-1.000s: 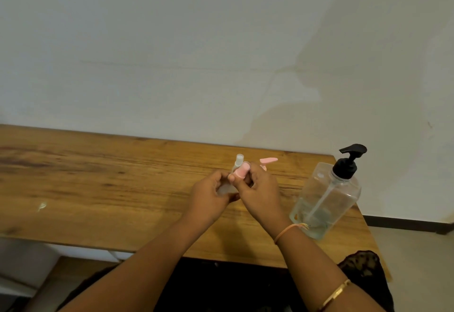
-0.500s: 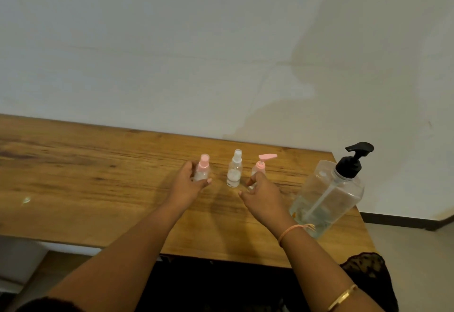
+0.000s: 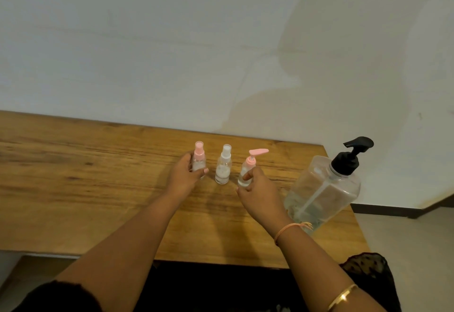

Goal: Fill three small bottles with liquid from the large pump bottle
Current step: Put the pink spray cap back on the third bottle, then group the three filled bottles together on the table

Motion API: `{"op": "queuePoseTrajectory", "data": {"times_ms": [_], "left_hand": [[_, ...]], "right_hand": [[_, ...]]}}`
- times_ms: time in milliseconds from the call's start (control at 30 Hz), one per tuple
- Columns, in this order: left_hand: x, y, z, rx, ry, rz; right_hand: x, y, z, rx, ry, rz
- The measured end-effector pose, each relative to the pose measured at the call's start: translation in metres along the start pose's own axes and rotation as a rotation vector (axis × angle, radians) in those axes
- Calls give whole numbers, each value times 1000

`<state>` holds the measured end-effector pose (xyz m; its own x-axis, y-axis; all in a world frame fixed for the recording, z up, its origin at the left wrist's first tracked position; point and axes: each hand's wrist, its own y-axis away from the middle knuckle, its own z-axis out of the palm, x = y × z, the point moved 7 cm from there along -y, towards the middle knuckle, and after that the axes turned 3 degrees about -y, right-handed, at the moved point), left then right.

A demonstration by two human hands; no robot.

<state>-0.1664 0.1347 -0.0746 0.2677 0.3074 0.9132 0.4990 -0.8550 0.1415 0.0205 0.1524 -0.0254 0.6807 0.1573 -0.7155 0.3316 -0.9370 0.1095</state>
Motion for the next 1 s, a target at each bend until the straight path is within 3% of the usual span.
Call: {"op": "queuePoseTrajectory", "data": {"times_ms": [333, 533, 700, 800, 1000], "left_hand": [[1, 5, -8, 17, -8, -41], [19, 35, -31, 324, -101, -127], [43, 85, -26, 525, 51, -127], [50, 113, -1, 453, 79, -95], [48, 127, 72, -23, 136, -53]], "right_hand": [[5, 4, 1, -24, -27, 66], [12, 18, -6, -68, -43, 119], [20, 35, -22, -88, -89, 140], [22, 44, -33, -114, -84, 138], [38, 62, -66, -108, -70, 174]]}}
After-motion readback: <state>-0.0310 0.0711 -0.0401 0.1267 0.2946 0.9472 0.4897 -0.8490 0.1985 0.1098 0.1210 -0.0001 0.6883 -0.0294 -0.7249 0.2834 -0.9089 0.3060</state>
